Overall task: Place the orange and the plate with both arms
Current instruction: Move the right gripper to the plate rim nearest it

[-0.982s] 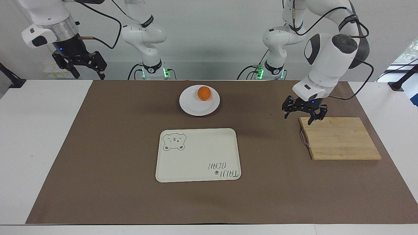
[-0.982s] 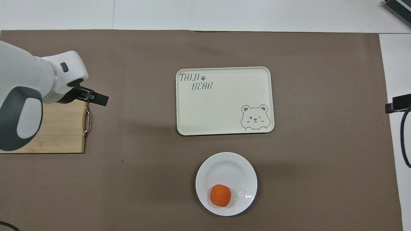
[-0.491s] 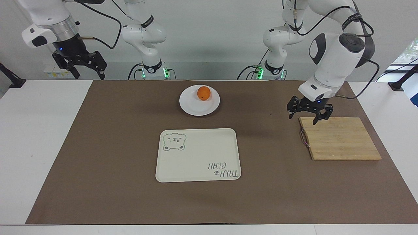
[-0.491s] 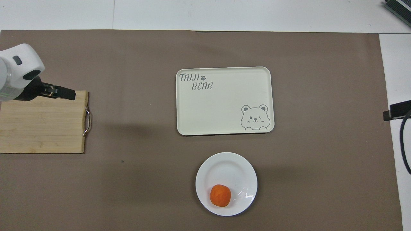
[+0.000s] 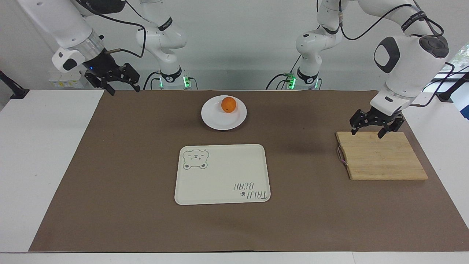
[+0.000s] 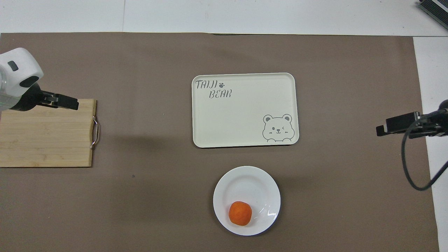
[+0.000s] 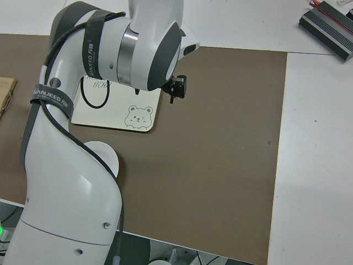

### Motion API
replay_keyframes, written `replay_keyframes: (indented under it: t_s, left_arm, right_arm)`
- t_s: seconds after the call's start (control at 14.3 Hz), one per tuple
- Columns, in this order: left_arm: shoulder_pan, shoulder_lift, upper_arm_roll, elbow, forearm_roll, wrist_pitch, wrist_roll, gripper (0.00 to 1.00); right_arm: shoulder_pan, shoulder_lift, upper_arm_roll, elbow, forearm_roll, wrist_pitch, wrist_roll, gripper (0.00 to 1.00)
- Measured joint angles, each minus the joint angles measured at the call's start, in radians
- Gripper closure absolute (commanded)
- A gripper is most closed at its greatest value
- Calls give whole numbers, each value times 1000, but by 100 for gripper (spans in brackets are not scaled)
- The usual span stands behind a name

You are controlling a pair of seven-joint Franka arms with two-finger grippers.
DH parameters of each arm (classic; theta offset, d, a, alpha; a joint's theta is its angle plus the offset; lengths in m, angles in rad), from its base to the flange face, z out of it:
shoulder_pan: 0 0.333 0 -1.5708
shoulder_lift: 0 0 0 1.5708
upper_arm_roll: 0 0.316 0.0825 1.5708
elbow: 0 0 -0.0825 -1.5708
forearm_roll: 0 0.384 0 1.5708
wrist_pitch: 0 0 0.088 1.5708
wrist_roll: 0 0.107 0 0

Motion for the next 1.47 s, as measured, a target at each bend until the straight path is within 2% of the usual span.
replay_keyframes:
  t_s: [0.21, 0.49, 0.7, 0.98, 1.19, 1.47]
  left_arm:
    - [-2, 0, 1, 3, 0, -31, -19, 0]
    - [-35, 0, 26, 8, 0, -37, -118, 0]
    - [-200, 0, 186, 25, 0, -38, -162, 0]
    - [-372, 0, 374, 49, 0, -43, -171, 0]
    - [-384, -1, 400, 84, 0, -70, -171, 0]
    - [-353, -20, 372, 133, 0, -124, -172, 0]
  right_arm:
    - [1, -1, 2, -120, 176, 47, -29, 0]
    - [1, -11, 2, -353, 369, 165, -262, 0]
    - [39, -43, 2, -550, 472, 296, -392, 0]
    - [105, -84, 3, -738, 604, 428, -522, 0]
    - [136, -84, 4, -840, 696, 498, -633, 0]
    - [144, -57, 3, -928, 813, 520, -767, 0]
